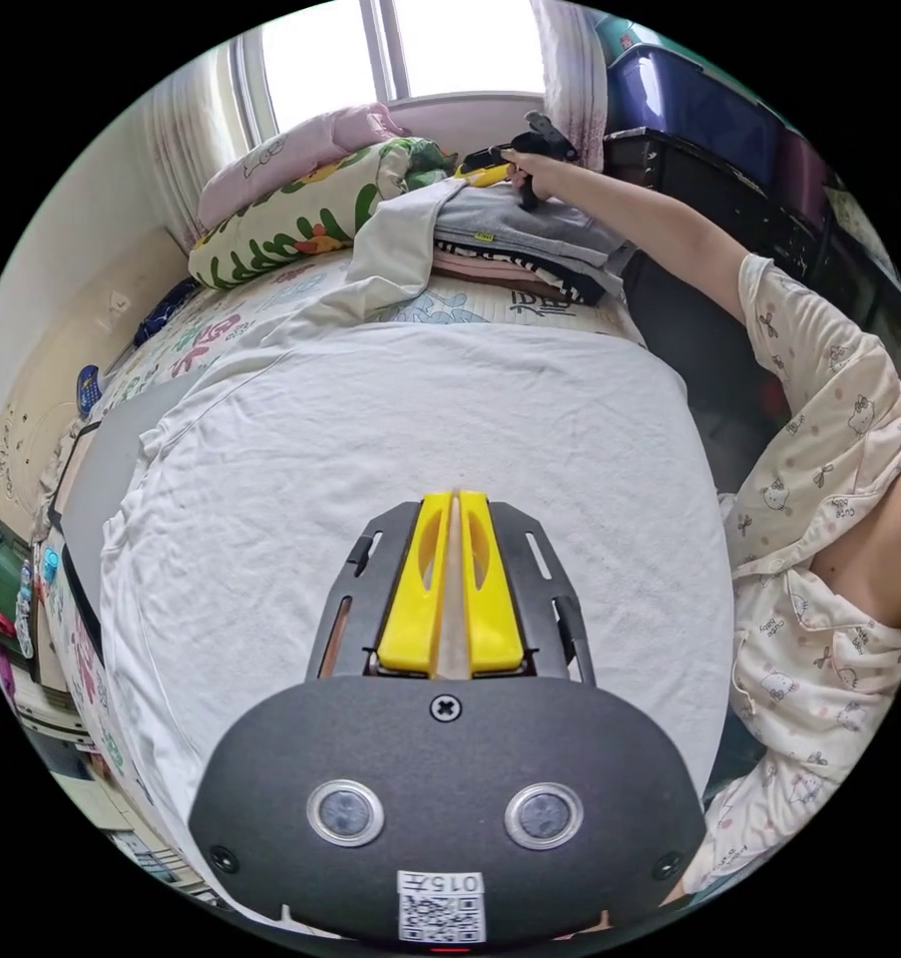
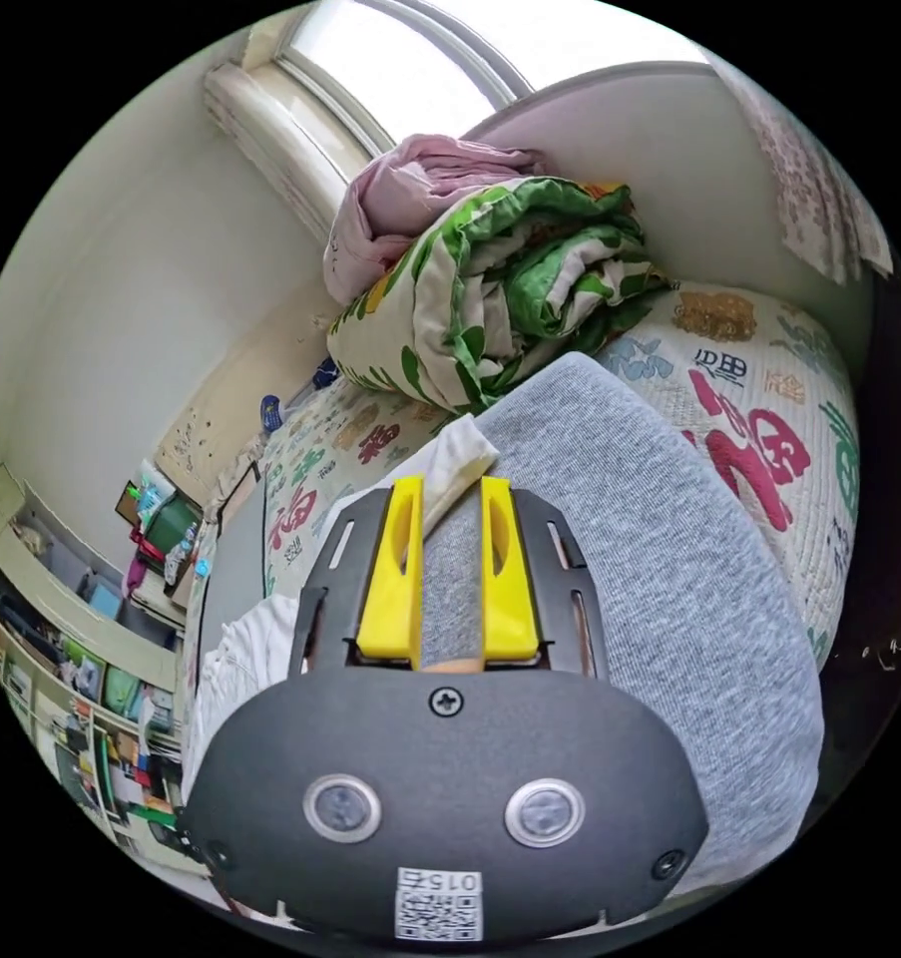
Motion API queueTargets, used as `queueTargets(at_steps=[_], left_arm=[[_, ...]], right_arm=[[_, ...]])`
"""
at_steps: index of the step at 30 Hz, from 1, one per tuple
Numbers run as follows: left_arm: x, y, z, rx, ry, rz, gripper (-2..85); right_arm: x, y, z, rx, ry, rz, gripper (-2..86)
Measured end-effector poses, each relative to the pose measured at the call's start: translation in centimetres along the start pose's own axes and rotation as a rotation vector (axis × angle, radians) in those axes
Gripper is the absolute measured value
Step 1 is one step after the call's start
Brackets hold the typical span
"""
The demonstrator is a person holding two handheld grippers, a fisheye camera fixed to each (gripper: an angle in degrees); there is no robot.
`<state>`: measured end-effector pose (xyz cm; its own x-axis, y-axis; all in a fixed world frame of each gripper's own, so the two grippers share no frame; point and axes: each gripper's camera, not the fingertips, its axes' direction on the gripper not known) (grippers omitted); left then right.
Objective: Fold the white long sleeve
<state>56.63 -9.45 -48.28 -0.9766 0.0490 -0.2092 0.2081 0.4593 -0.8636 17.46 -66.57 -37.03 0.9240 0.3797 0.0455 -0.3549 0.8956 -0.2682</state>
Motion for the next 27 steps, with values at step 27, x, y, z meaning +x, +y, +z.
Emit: queueTargets(at_steps=[27], left_arm=[[16.2,16.5,-25.5,0.333,-0.646,0.09,10.5]], right_arm=[[-12.6,46.3,-6.5,-0.421,-0.951,-1.374,3.6]])
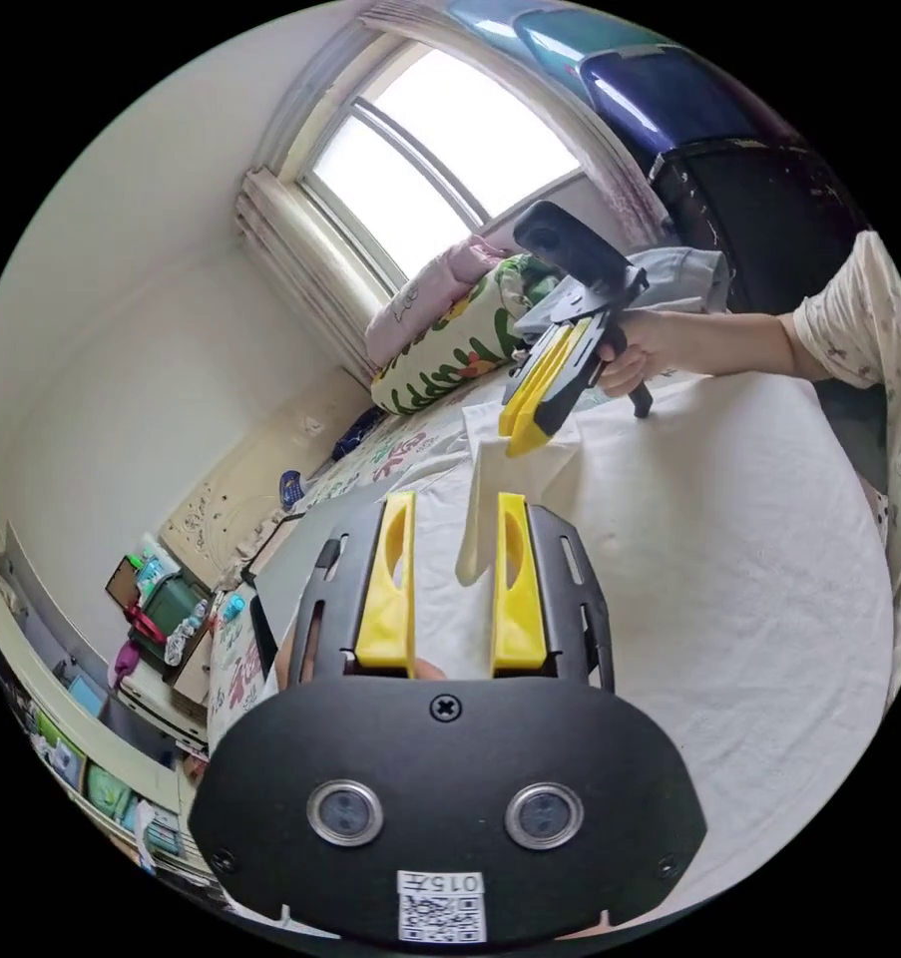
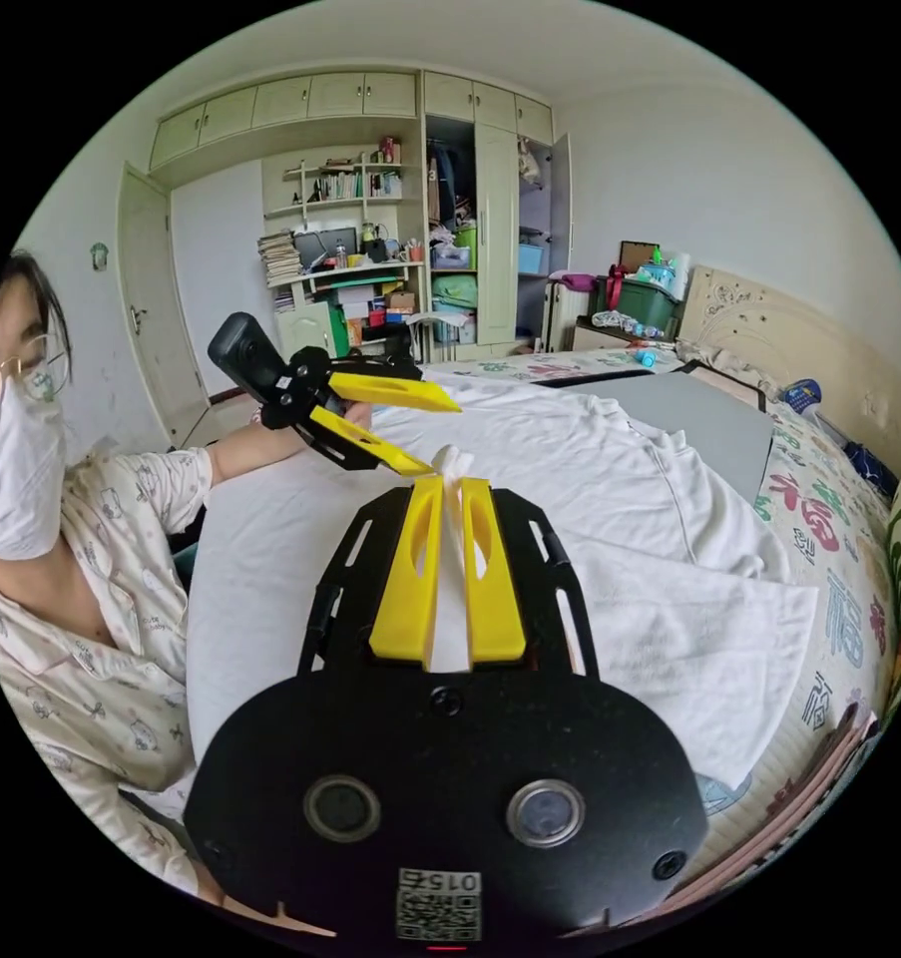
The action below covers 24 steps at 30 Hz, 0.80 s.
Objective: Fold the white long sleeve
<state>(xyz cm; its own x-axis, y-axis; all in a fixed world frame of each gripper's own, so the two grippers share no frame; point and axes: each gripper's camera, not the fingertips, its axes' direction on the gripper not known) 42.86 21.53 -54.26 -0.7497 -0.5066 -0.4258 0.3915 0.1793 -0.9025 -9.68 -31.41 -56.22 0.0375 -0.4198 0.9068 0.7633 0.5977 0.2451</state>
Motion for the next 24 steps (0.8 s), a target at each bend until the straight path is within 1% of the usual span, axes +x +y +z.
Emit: queueTargets(at_steps=[3,6,8,9,12,14,15,17,18,20,22,24], left_arm=[[2.0,-0.9,-1.9,-0.052,0.028,0.053,8.1],[4.1,-2.0,-4.5,-0.09,0.049,0.097,6.4],[5.6,-2.8,-7.5,-0.093,-0.013,0.129,3.2],[5.8,-3.0,-8.5,-0.084,-0.031,0.128,2.7],[5.2,-4.7,-13.8,-0.057,-0.169,0.062,1.6],[4.6,-5.6,-19.6,-0.056,-0.299,0.02,1.2],[4.5,-5.7,-21.4,-0.054,-0.328,0.003,1.2],[4.9,-5.7,-29.2,-0.052,-0.367,-0.048,1.0],[5.3,-5.6,-31.1,-0.058,-0.367,-0.06,1.0],[7.8,-4.9,-38.1,-0.08,-0.402,-0.109,0.9],[10.8,-4.2,-42.6,-0.102,-0.462,-0.134,0.9],[13.9,-3.4,-46.1,-0.128,-0.495,-0.155,0.9]], right_arm=[[0.1,2.4,0.0,0.004,-0.076,-0.027,3.8],[-0.9,3.4,1.9,-0.03,-0.039,-0.05,4.1],[-1.8,4.1,2.5,-0.019,0.022,-0.071,4.8],[-1.7,4.3,2.4,-0.007,0.022,-0.073,5.0],[0.7,6.1,0.0,0.131,0.018,-0.038,6.5],[4.8,8.5,-2.1,0.248,0.092,0.043,6.7],[5.9,9.1,-2.4,0.26,0.12,0.06,6.7],[10.6,10.9,-2.5,0.216,0.251,0.14,7.3],[11.7,11.2,-2.3,0.196,0.279,0.162,7.8],[15.4,12.6,-1.0,0.132,0.346,0.228,10.2],[17.7,13.2,1.1,0.069,0.366,0.254,10.8],[19.6,13.4,4.1,-0.003,0.339,0.256,11.3]])
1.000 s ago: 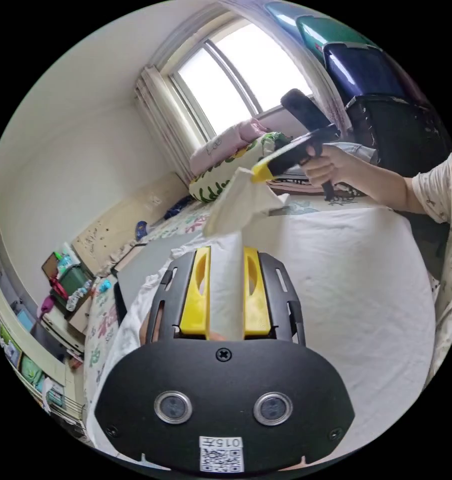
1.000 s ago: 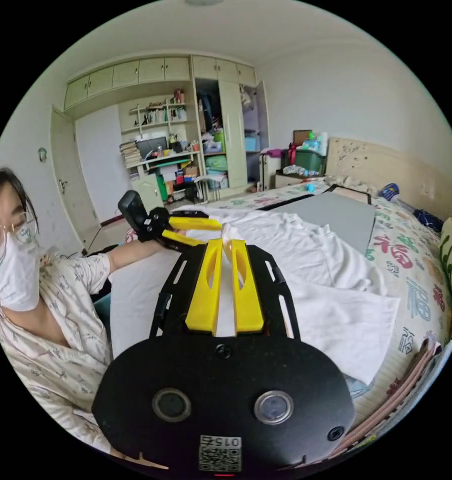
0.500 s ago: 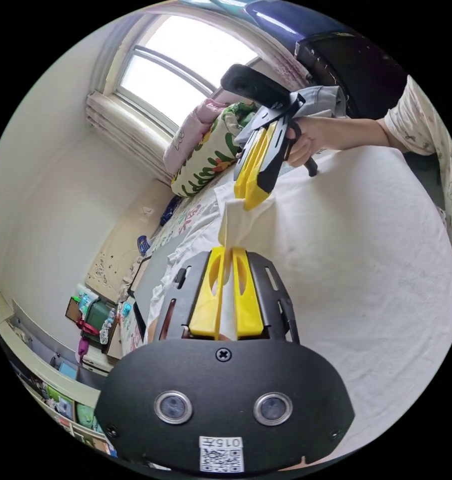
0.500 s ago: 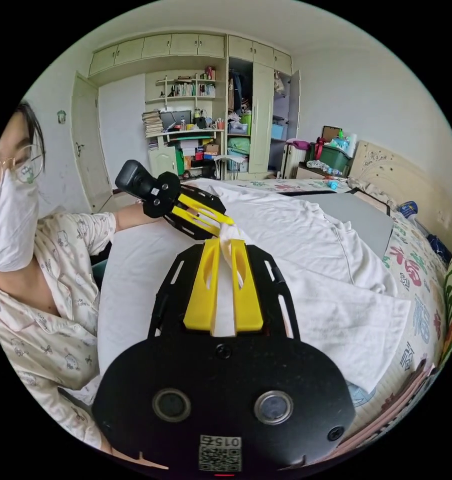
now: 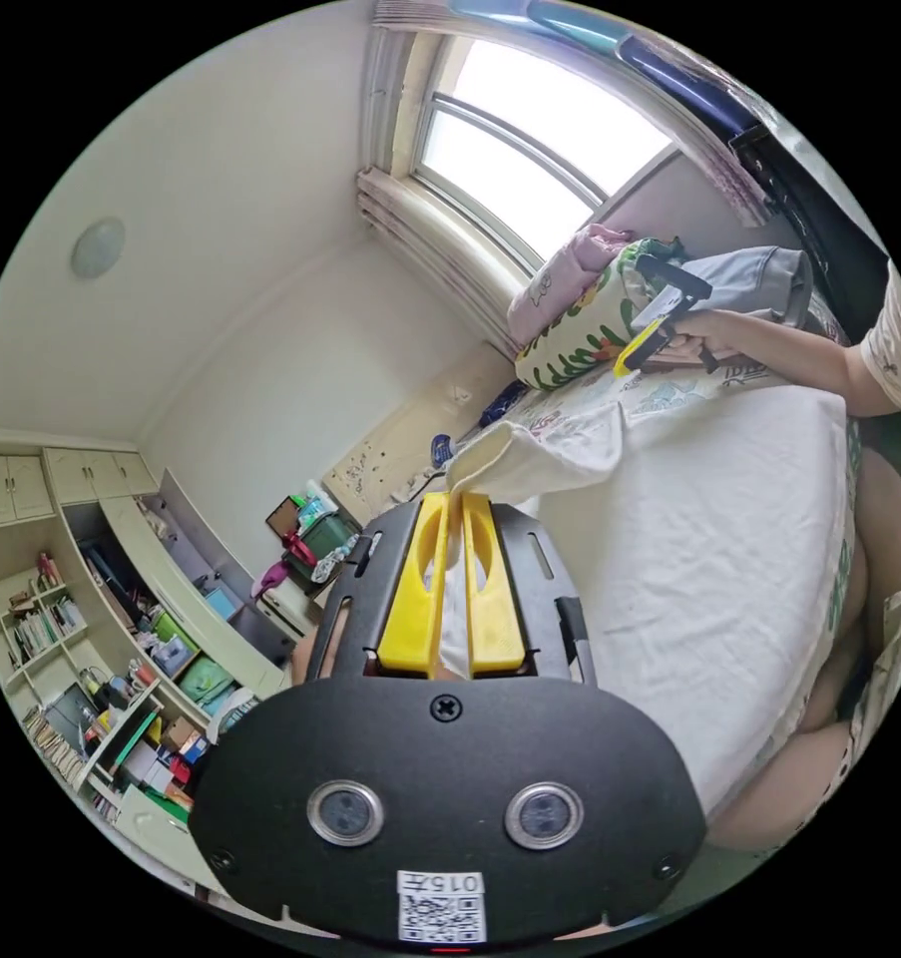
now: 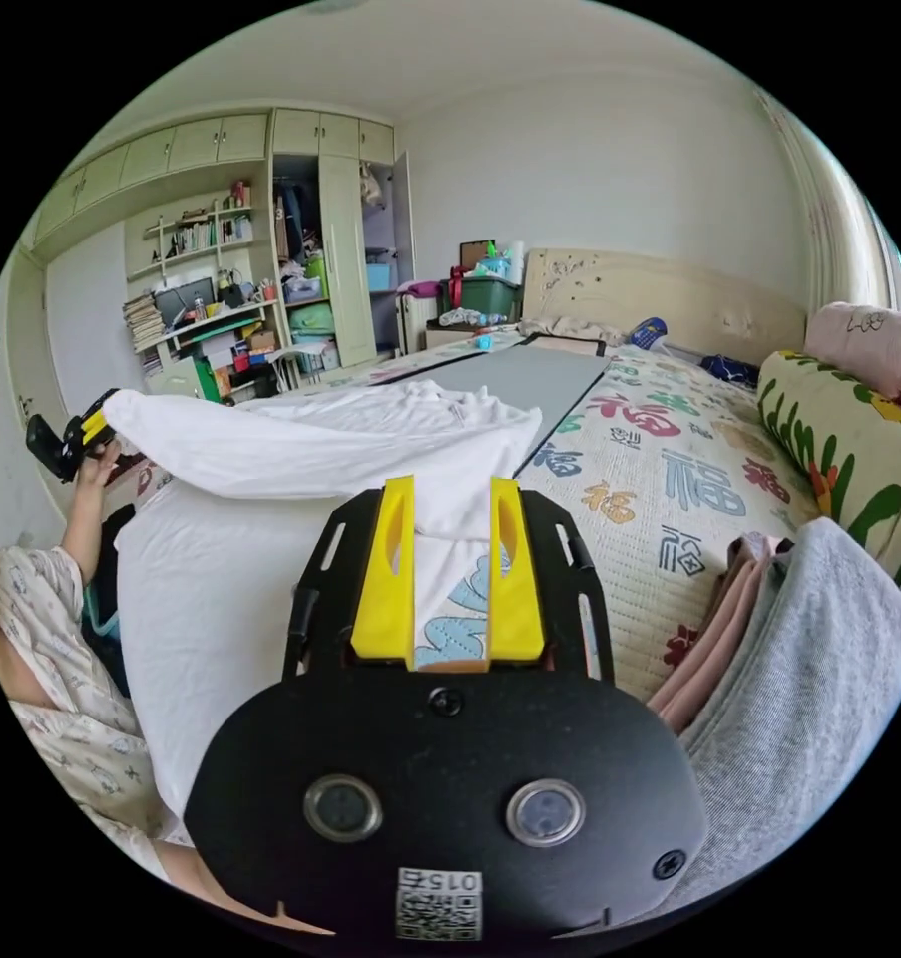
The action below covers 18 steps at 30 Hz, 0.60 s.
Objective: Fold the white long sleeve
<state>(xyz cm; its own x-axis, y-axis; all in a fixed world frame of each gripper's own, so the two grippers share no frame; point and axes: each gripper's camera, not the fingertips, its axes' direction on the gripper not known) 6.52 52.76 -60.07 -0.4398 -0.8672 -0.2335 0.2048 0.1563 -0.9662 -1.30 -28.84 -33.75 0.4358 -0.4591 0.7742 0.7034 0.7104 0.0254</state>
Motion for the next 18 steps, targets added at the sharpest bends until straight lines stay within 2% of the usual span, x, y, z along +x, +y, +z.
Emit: queueTargets(at_steps=[3,6,10,15,18], left_arm=[[2.1,2.4,-4.9,-0.076,0.017,-0.025,1.0],[4.2,4.1,-8.3,-0.11,0.007,-0.052,1.0],[5.7,4.4,-11.3,-0.137,0.009,-0.081,1.0],[7.1,3.8,-13.7,-0.145,0.0,-0.108,0.9],[9.0,3.9,-14.5,-0.165,-0.003,-0.102,0.8]], right_arm=[[-0.1,-0.5,6.8,-0.142,-0.015,-0.064,12.0],[-0.5,-0.9,13.4,-0.266,0.098,-0.106,12.8],[1.3,-0.9,18.1,-0.239,0.217,-0.083,13.1],[3.9,-0.3,23.5,-0.248,0.23,-0.091,10.3],[5.0,0.3,26.4,-0.226,0.37,-0.085,2.2]])
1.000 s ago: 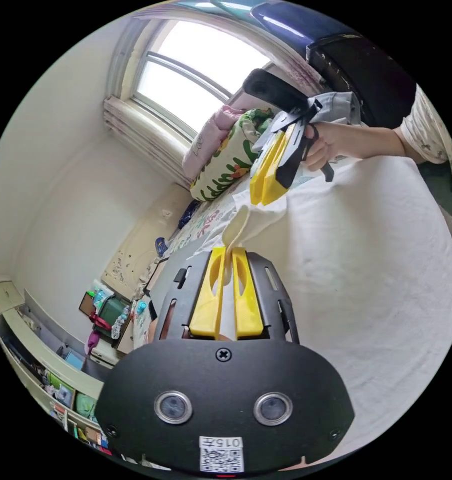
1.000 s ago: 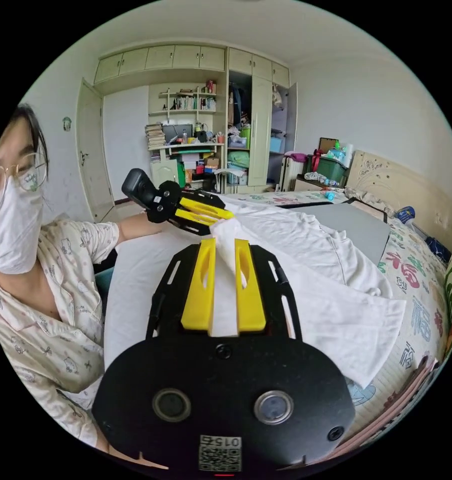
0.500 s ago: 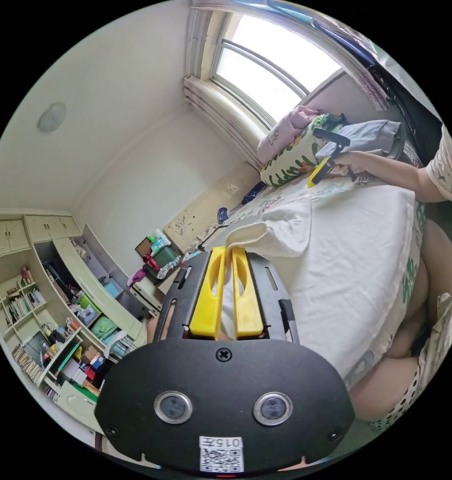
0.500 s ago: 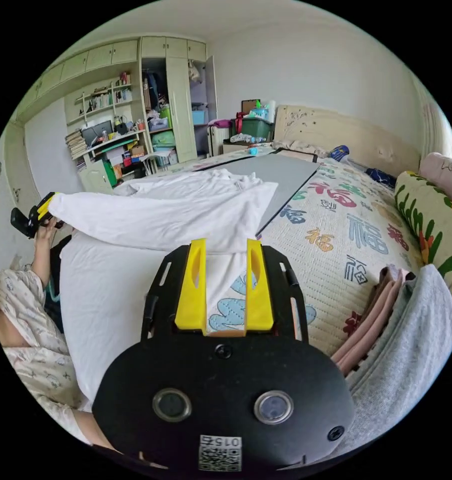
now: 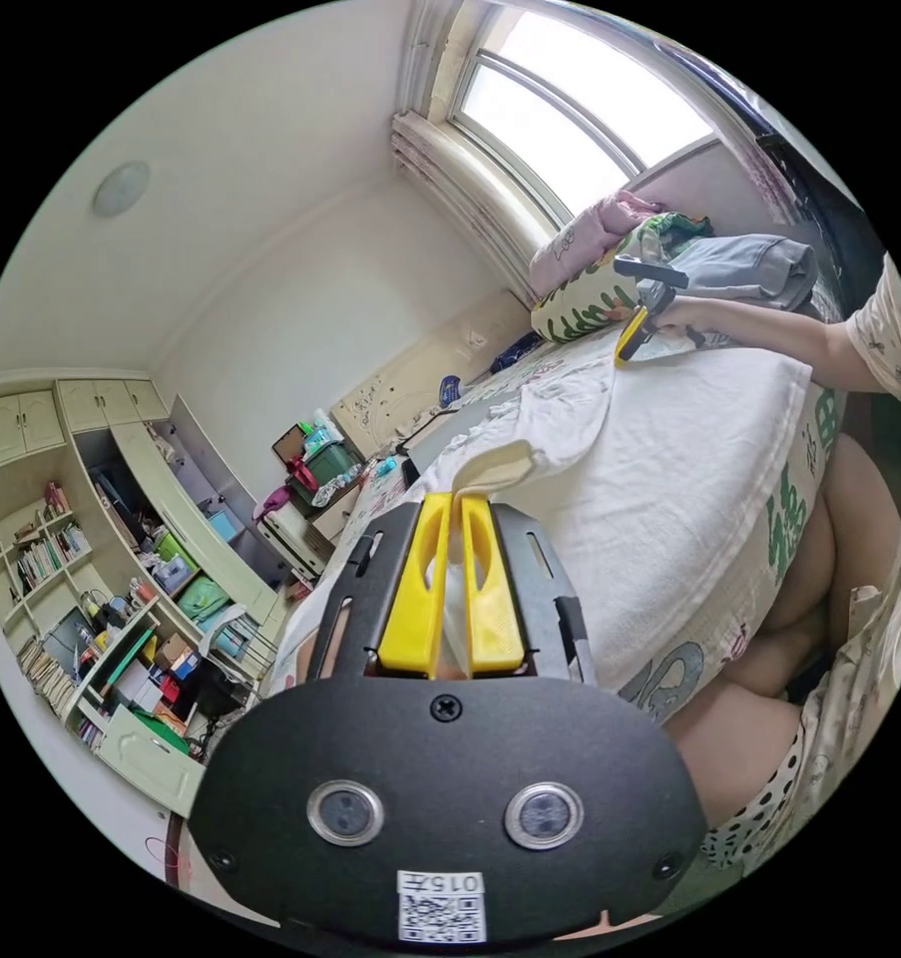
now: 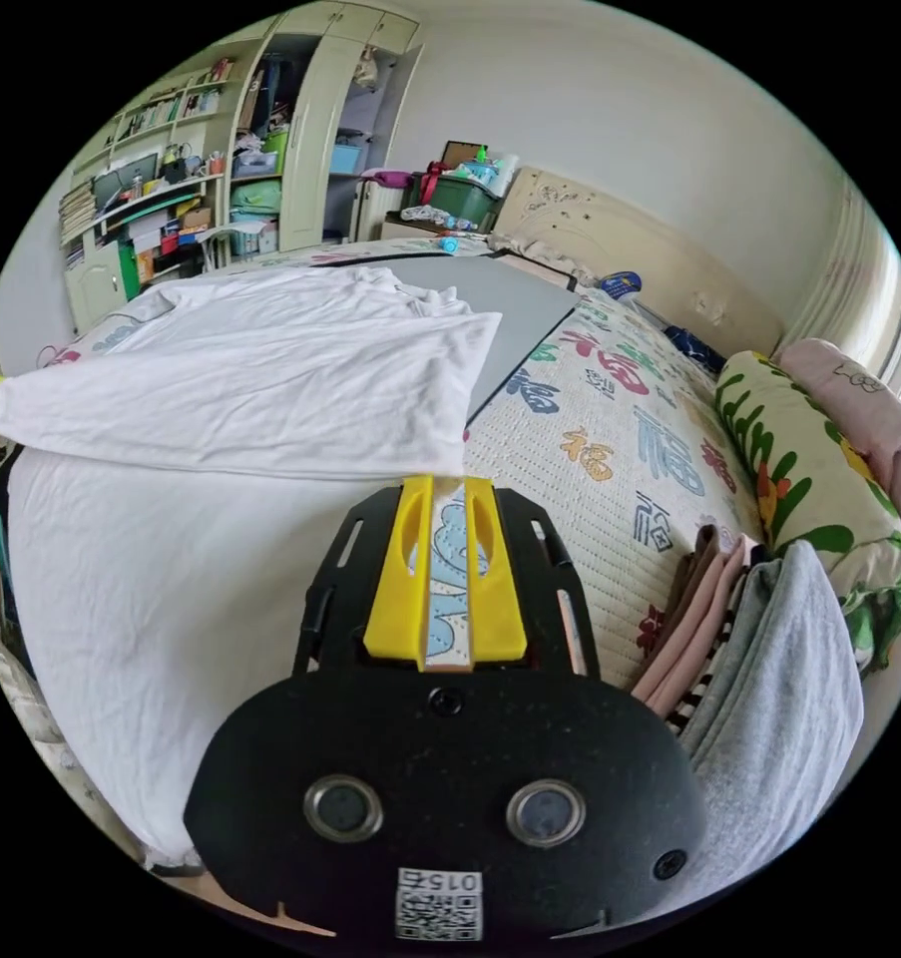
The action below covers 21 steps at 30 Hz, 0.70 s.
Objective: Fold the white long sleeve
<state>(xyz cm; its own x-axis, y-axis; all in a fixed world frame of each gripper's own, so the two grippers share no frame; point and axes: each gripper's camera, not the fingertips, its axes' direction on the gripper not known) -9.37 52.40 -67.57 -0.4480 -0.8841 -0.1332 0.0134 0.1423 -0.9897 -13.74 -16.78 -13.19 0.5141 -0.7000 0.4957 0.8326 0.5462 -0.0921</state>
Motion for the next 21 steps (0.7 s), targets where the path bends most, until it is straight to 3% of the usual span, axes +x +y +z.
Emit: queueTargets(at_steps=[4,7,13,16,21], left_arm=[[2.6,0.0,-1.3,-0.001,0.01,0.007,0.7],[5.2,0.5,-1.4,-0.042,0.011,0.022,0.7],[10.9,2.9,0.1,-0.184,0.137,0.106,0.5],[12.1,4.2,-0.3,-0.185,0.165,0.076,0.4],[12.2,7.8,-1.7,-0.143,0.173,-0.109,0.1]], right_arm=[[1.2,0.9,3.8,-0.009,0.049,0.002,-0.6],[3.8,2.2,7.0,-0.092,0.287,0.072,-0.9],[8.7,6.1,7.7,0.065,0.024,0.129,0.5],[8.6,8.2,6.4,0.195,-0.166,0.017,5.8],[6.7,12.2,3.4,0.315,-0.438,-0.192,7.5]])
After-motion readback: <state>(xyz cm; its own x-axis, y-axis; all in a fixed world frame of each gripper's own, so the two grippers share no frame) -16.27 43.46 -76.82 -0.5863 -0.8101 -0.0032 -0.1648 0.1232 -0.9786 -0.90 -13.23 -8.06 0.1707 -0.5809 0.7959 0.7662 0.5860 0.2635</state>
